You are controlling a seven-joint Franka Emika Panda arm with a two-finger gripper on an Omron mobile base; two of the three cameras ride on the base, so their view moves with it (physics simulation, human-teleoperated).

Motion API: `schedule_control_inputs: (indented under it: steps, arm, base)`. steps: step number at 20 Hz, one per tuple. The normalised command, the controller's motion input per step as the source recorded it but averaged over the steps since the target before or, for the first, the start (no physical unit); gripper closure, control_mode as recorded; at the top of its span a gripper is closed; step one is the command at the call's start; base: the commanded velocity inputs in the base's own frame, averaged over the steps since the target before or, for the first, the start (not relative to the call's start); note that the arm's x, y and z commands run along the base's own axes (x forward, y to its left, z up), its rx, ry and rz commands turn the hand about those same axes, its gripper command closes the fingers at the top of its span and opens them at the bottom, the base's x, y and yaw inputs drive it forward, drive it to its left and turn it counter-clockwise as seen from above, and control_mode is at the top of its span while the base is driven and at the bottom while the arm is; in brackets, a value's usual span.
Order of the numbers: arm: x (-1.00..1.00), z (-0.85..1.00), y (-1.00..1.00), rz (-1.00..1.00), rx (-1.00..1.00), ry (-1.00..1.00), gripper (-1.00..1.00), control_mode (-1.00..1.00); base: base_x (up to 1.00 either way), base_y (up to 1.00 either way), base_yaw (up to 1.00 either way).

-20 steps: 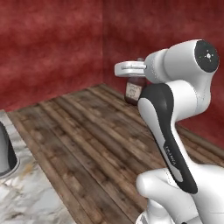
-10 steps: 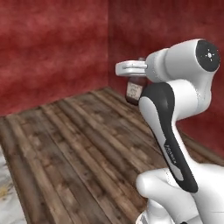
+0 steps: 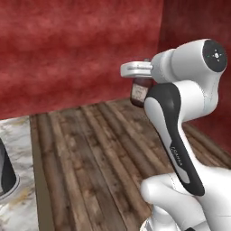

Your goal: Move the ketchup and mayonnaise from the cabinet to the dining counter.

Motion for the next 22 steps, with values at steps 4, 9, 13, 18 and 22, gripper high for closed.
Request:
schedule_control_inputs:
  steps: [4,9,13,18,22]
  arm:
    - [0.00,0.00,0.00,0.00,0.00,0.00,1.00,1.00]
    - [0.00,0.00,0.00,0.00,0.00,0.00,1.00,1.00]
    - [0.00,0.00,0.00,0.00,0.00,0.00,1.00,1.00]
    - [0.00,0.00,0.00,0.00,0.00,0.00,1.00,1.00]
    - [0.00,0.00,0.00,0.00,0.00,0.00,1.00,1.00]
  base:
    - [0.67,-0.13,0.37]
    - [0.68,-0.18,0.31]
    - [0.70,-0.23,0.26]
    - [0.72,-0.29,0.18]
    - [0.72,-0.30,0.20]
